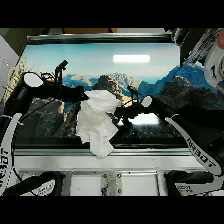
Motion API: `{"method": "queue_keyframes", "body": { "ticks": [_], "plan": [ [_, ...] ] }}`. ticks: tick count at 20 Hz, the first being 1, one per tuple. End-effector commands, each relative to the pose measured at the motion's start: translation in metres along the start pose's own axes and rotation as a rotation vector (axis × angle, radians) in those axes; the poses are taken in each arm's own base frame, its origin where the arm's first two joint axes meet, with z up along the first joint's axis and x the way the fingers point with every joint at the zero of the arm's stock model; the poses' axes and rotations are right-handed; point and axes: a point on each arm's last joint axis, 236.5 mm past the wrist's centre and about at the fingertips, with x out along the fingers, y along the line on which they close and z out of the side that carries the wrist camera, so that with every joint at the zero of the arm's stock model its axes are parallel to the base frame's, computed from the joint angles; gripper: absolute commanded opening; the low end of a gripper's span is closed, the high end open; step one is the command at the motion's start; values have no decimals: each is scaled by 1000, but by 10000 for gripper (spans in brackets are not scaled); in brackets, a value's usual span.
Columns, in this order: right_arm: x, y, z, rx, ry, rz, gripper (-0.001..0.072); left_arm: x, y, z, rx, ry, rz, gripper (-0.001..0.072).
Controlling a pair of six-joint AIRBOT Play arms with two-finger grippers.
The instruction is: Fold the clothes and pants, and hang the long-sleeved shirts on hangers.
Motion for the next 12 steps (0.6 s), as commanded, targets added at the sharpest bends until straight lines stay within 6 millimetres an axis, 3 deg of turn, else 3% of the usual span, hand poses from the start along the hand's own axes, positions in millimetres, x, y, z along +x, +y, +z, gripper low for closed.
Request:
{"method": "queue_keyframes", "body": {
  "ticks": [1,2,5,8,10,12],
  "plan": [
    [4,-10,5,-51,-23,-53,546,-1,0,0,0,-1,0,15],
    [4,-15,4,-60,-19,-75,413,-1,0,0,0,-1,-1,15],
    [4,-21,6,-28,-30,-107,407,-7,-6,0,13,-9,-6,15],
    [4,-22,10,13,-46,-110,407,-29,-22,0,55,-58,-12,15],
    [4,-19,10,60,-51,-95,407,-39,-31,-8,74,-52,-21,15],
    [7,-5,15,93,-83,-59,407,-36,-39,-21,95,-5,-30,15]
  ]
}}
